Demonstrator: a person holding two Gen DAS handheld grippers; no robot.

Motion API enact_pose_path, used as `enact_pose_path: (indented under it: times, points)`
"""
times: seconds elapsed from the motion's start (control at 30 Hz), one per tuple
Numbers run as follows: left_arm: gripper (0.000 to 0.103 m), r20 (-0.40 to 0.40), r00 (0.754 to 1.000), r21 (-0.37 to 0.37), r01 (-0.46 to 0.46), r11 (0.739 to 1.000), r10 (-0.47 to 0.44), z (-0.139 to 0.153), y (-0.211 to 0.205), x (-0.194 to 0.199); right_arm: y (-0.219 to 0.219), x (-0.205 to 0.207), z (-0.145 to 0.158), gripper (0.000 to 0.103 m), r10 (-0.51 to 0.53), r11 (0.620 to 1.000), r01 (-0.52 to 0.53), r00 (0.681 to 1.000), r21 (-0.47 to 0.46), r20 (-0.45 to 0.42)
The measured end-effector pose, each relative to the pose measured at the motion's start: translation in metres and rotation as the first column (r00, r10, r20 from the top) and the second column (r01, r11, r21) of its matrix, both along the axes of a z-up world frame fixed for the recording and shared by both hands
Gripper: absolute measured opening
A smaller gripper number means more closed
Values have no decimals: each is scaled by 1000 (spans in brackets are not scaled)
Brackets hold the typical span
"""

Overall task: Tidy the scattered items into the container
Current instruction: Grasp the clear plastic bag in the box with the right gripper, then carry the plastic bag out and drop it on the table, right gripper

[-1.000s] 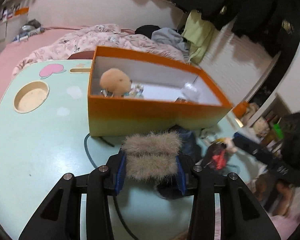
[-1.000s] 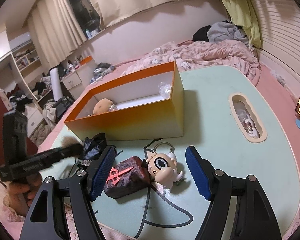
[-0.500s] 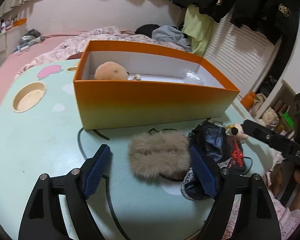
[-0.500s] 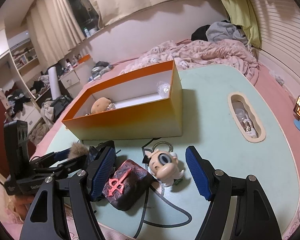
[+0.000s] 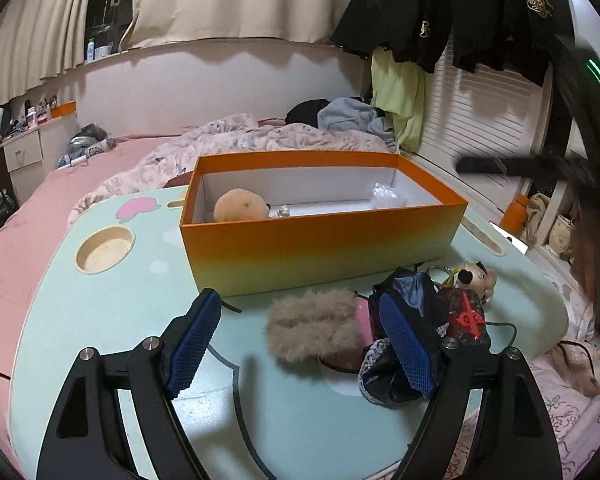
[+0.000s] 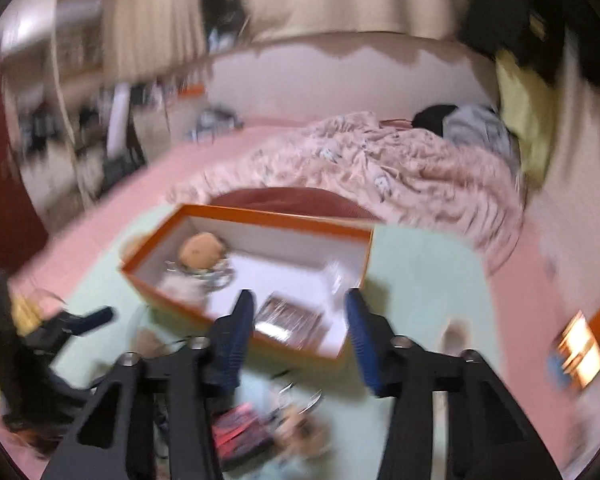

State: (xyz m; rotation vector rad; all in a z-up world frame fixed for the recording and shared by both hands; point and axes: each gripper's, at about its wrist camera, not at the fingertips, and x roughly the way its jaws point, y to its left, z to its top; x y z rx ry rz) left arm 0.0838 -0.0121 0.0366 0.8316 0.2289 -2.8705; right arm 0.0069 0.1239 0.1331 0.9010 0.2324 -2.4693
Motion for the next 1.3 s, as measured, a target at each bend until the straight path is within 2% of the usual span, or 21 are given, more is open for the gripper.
enact_pose_path:
  times: [0.03, 0.1, 0.17, 0.2, 0.27, 0.33, 0.4, 0.47, 0.6, 0.7, 0.83, 0.97, 1.03, 1.13, 1.17, 1.23, 1.3]
  points:
    - [81, 2, 1000, 6, 0, 1000, 0, -1, 0, -1, -10, -13, 4, 42, 26, 998, -27, 999, 65, 19]
    - [81, 7, 1000, 19, -3, 1000, 3, -3, -1, -1, -39, -46, 1, 39, 70, 967, -90, 993, 236, 93]
    - [81, 9, 1000, 29, -1, 1000, 0, -4, -1, -2, -63, -66, -10, 25, 88, 916, -131, 988, 378, 129]
    - [81, 8, 1000, 33, 0, 999, 0, -4, -2, -1, -75, -77, -18, 23, 80, 880, -139, 986, 454, 147]
    - [81, 5, 1000, 36, -1, 999, 0, -5, -3, 0, -88, -95, -37, 22, 52, 831, -160, 976, 533, 212]
    - [81, 3, 1000, 39, -1, 999, 1, -5, -4, 1, -98, -106, -54, 22, 40, 799, -205, 956, 566, 291]
    - [81, 2, 1000, 47, -1, 999, 1, -6, -6, 1, -103, -110, -67, 22, 24, 769, -220, 948, 600, 316]
    - [81, 2, 1000, 57, -1, 998, 1, -6, -7, 1, -105, -113, -77, 23, -14, 739, -180, 960, 650, 281]
    - [81, 2, 1000, 66, -3, 998, 2, -7, -10, 1, -108, -120, -83, 24, -70, 726, -123, 966, 677, 250]
    - [81, 2, 1000, 66, -2, 998, 2, -7, -10, 1, -112, -121, -89, 25, -89, 702, -93, 972, 706, 217]
    - [81, 6, 1000, 60, -1, 998, 1, -6, -9, 1, -111, -121, -89, 24, -94, 719, -55, 980, 693, 176]
    - [81, 9, 1000, 60, -2, 998, 2, -6, -9, 0, -98, -117, -74, 24, -91, 811, -27, 981, 584, 172]
    - [81, 13, 1000, 63, -5, 998, 4, -7, -9, 0, -87, -107, -52, 24, -76, 875, -1, 987, 485, 140]
    - [81, 16, 1000, 68, -7, 998, 6, -7, -10, -1, -75, -83, -19, 24, -46, 940, 4, 992, 340, 115]
    - [81, 17, 1000, 69, -8, 998, 6, -7, -11, -1, -68, -70, -6, 24, -21, 964, -11, 993, 267, 117]
    - [81, 20, 1000, 70, -7, 998, 5, -7, -11, -1, -57, -53, 10, 24, 22, 986, -44, 991, 160, 133]
    - [81, 21, 1000, 68, -6, 998, 5, -8, -10, -2, -38, -37, 21, 24, 87, 996, -89, 979, 5, 184]
